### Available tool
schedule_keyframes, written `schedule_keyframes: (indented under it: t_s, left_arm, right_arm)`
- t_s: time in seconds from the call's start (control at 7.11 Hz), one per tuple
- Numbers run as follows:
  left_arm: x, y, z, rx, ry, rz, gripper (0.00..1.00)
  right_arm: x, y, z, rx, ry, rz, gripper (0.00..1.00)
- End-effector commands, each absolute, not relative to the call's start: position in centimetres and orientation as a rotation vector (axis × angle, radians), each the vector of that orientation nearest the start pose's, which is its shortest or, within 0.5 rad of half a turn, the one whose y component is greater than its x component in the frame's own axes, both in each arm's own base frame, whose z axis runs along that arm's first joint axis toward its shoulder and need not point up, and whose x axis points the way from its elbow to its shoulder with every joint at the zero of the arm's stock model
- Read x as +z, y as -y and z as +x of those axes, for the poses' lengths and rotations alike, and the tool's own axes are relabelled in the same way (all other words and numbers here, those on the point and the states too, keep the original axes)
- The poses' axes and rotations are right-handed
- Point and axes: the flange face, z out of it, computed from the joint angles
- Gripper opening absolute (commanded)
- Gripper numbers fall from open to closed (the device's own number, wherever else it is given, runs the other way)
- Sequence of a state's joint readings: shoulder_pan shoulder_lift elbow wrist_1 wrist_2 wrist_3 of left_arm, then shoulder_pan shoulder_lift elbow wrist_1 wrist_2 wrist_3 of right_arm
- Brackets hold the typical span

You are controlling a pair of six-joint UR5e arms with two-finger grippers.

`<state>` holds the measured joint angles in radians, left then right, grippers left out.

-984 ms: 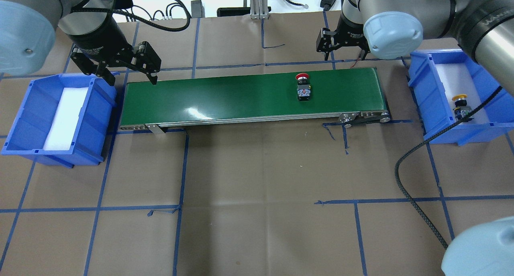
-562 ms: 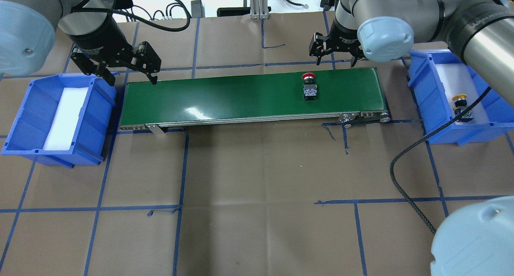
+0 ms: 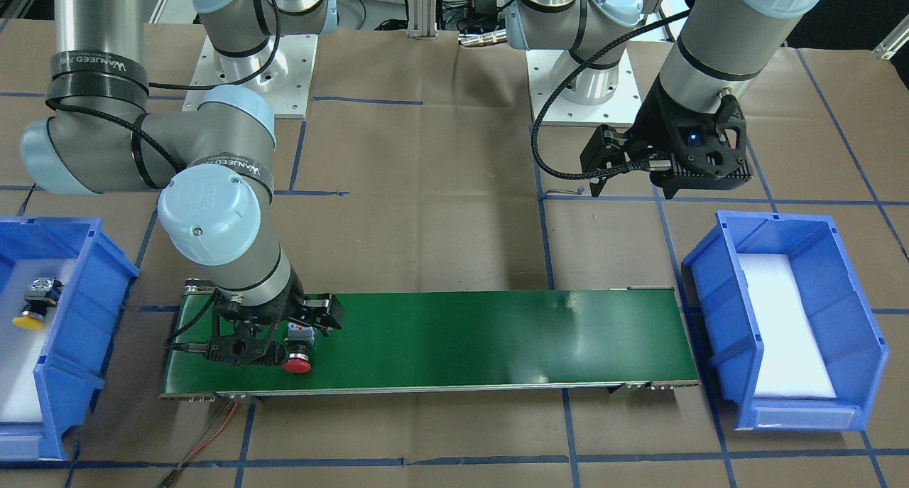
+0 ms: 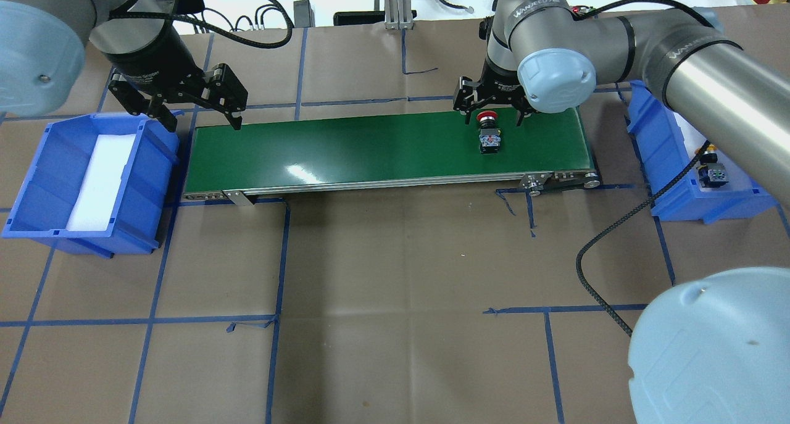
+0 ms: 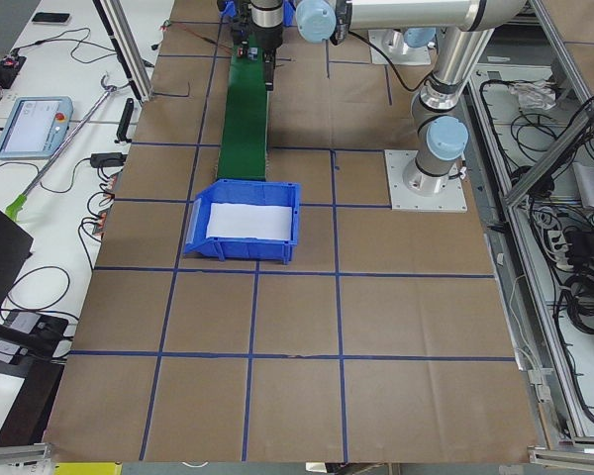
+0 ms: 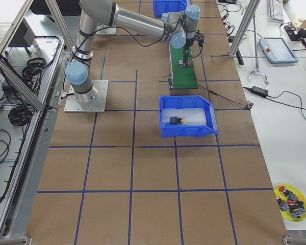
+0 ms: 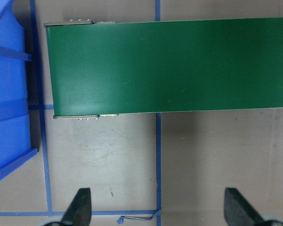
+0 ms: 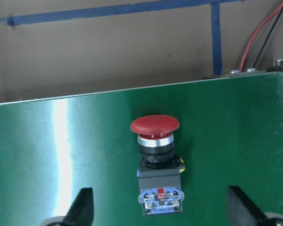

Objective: Transport two buttons from left to right
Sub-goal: 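Lower the right gripper and grasp the red button on the belt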

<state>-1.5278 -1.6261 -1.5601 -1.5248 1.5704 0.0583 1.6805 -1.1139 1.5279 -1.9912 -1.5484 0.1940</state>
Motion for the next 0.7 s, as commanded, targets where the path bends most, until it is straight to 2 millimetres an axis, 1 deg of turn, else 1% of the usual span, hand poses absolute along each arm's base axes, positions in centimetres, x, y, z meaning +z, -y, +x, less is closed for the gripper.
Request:
schedule_keyframes:
  t_s: [0.0,0.14,0.28,0.42,0.56]
  left_arm:
    - [47.1,52.1,-11.1,-0.005,-3.143,0.024,1.0]
    - [47.1,52.1,-11.1,-0.005,-3.143,0.024,1.0]
    - [47.1,52.1,-11.1,-0.005,-3.144,0.024,1.0]
    - [47.1,52.1,-11.1,-0.007,-3.144,0.024,1.0]
    - [47.1,52.1,-11.1,-0.007,-3.144,0.024,1.0]
  right_arm:
    - [27.5,62.7,19.9,0.013,-3.123,0.127,0.99]
    - [26.4,62.6,19.1,0.044,-3.133,0.125,0.98]
    - [24.9,62.2,17.7,0.09,-3.133,0.14,0.98]
    - [24.7,62.5,16.5,0.088,-3.13,0.159,0.92]
    - [24.5,62.6,16.2,0.091,-3.126,0.128,0.76]
